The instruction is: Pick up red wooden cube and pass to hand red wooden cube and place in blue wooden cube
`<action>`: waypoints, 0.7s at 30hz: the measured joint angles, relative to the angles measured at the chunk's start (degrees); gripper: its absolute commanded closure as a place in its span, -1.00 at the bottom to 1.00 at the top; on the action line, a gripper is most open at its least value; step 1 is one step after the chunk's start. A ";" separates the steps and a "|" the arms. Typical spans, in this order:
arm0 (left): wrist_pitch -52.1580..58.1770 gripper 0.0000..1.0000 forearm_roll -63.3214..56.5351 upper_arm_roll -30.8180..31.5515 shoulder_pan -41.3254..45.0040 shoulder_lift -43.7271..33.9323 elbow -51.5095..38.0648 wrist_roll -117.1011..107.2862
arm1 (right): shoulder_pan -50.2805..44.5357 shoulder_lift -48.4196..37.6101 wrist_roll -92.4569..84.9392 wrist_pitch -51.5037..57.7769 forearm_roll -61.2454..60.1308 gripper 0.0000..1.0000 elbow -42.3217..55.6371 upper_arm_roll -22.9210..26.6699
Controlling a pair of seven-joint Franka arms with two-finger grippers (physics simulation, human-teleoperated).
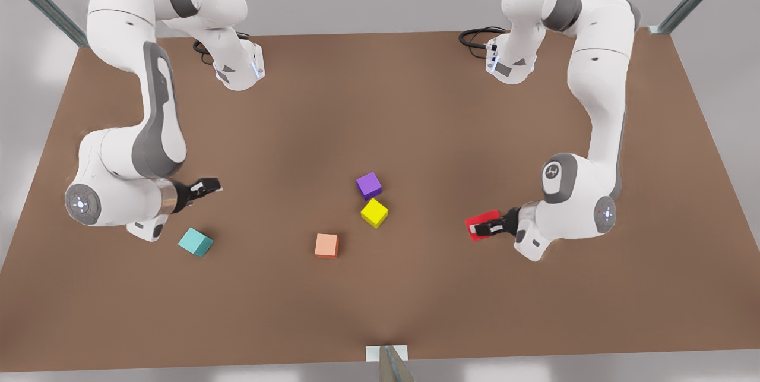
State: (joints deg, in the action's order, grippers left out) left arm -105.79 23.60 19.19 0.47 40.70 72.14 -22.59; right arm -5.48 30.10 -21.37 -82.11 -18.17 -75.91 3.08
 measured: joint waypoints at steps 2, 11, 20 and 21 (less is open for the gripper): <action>3.90 -0.18 4.13 6.65 0.00 8.17 -8.35 0.02 | -0.05 6.87 -4.38 0.16 -8.99 -1.00 5.72 -0.37; -1.44 -0.09 15.80 18.21 3.74 19.52 -14.53 4.95 | 0.38 13.03 -33.70 -6.66 -33.00 -1.00 10.53 -0.45; -9.90 -0.09 21.98 20.15 4.63 22.36 -14.45 14.24 | -2.18 11.42 -58.13 -9.95 -50.68 -1.00 0.08 -1.09; -10.62 -0.09 22.40 20.15 4.79 22.40 -14.43 15.19 | -2.57 11.31 -60.28 -10.12 -51.68 -1.00 -0.89 -1.08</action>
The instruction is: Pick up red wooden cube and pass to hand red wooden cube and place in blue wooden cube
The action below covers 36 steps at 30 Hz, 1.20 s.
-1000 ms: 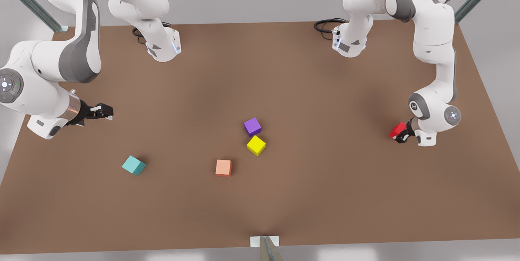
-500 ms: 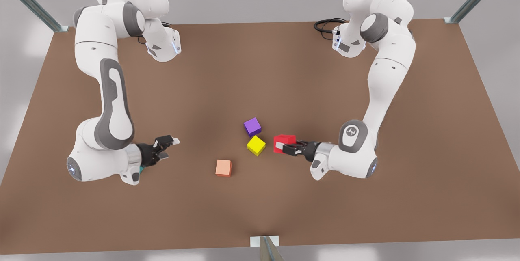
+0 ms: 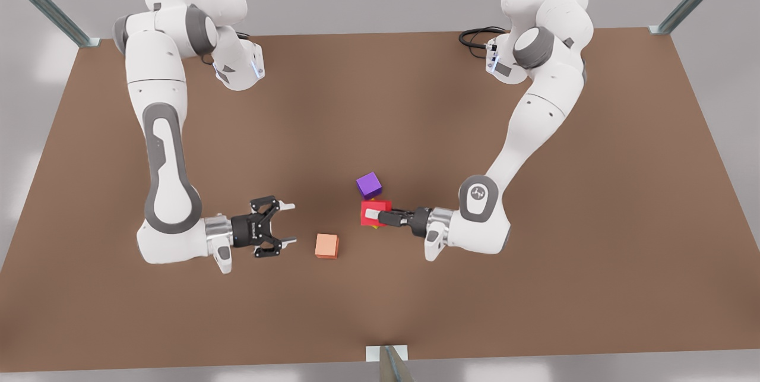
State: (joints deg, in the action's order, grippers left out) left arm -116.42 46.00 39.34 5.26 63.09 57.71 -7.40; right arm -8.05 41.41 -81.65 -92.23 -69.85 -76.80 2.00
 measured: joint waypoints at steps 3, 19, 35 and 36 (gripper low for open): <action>-2.03 -0.09 0.78 0.00 0.70 0.27 0.06 2.53 | -2.30 0.32 -5.76 -1.19 -3.37 -1.00 -1.89 0.01; -8.87 -0.08 1.77 0.09 3.61 0.43 0.00 10.37 | -10.11 1.25 -24.40 -9.47 -13.75 -1.00 -3.96 -0.05; -14.79 -0.08 2.01 0.08 6.34 1.09 -1.17 12.91 | -12.14 2.21 -31.84 -13.36 -16.70 -1.00 -4.05 -0.02; -14.90 -0.08 2.00 0.08 6.37 1.09 -1.17 12.99 | -12.15 2.23 -32.12 -13.48 -16.73 -1.00 -4.06 -0.02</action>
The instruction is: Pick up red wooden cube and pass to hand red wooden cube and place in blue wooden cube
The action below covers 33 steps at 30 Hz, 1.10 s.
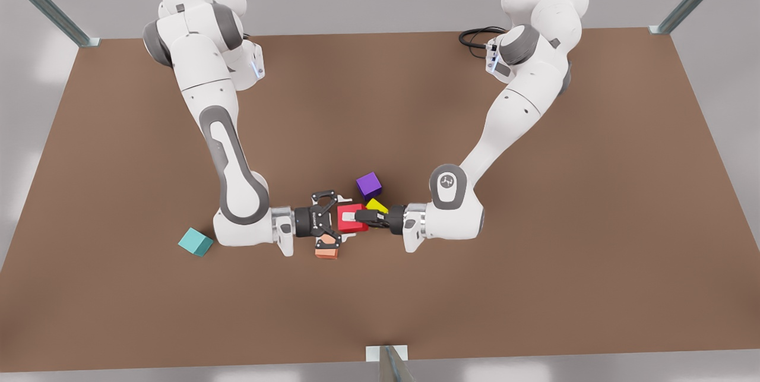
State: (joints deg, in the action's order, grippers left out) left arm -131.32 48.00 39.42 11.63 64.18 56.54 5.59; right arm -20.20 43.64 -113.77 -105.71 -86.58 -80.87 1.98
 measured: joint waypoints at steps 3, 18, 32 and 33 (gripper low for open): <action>-0.25 -0.10 -0.02 0.00 0.05 0.00 0.00 0.20 | -0.22 0.05 -0.77 -0.27 -0.06 -1.00 -0.02 0.01; -1.26 -1.00 1.31 0.00 0.36 -0.11 0.21 2.67 | -0.90 0.90 -2.76 -1.09 -0.49 0.04 0.47 0.01; 31.12 -1.00 -36.56 1.12 -30.54 -19.15 1.81 0.18 | 12.79 -2.06 -2.21 4.59 37.79 0.04 3.21 3.39; 35.71 -1.00 -43.82 1.28 -32.13 -21.33 1.31 -0.65 | 13.04 -2.38 -1.70 5.54 44.18 0.03 4.09 4.65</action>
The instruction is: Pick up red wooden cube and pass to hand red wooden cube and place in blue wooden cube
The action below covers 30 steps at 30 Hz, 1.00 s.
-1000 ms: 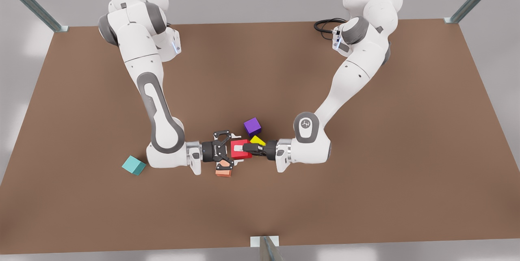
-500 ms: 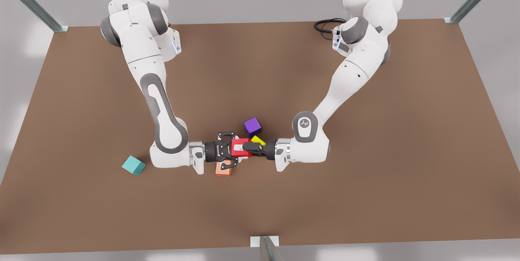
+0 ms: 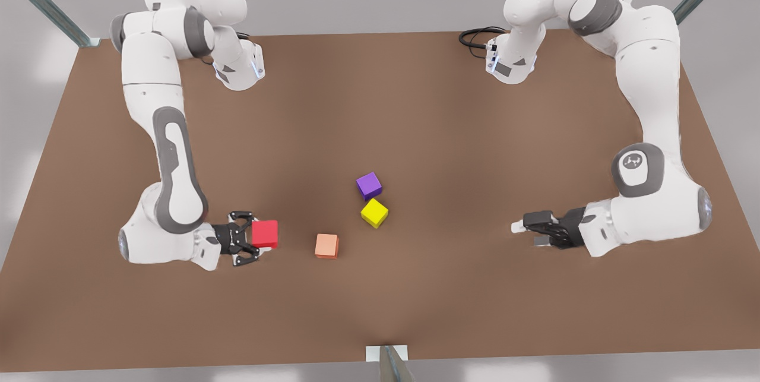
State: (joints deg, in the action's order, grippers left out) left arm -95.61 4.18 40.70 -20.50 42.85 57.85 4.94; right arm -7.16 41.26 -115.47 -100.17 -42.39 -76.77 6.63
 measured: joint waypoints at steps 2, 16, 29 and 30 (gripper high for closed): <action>6.34 -1.00 -7.63 -6.54 -0.63 -7.79 3.79 -1.41 | 0.02 -0.08 1.58 1.33 12.65 0.04 1.33 2.95; 12.18 -1.00 -4.26 -37.91 20.08 -29.26 24.72 -4.03 | -1.43 -1.81 15.69 -8.52 45.62 0.04 -6.33 7.94; 12.88 -1.00 -4.22 -37.89 20.15 -28.69 24.71 -4.98 | -2.67 -1.34 23.55 -17.25 46.80 0.04 -10.41 7.78; 12.90 -1.00 -4.23 -37.89 20.12 -28.62 24.71 -5.03 | -2.71 -1.31 23.98 -17.57 46.79 0.04 -10.54 7.81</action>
State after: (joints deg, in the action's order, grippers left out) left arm -82.71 -0.05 2.80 -0.38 14.23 82.56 -0.09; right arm -9.87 39.95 -91.48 -117.74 4.40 -87.32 14.45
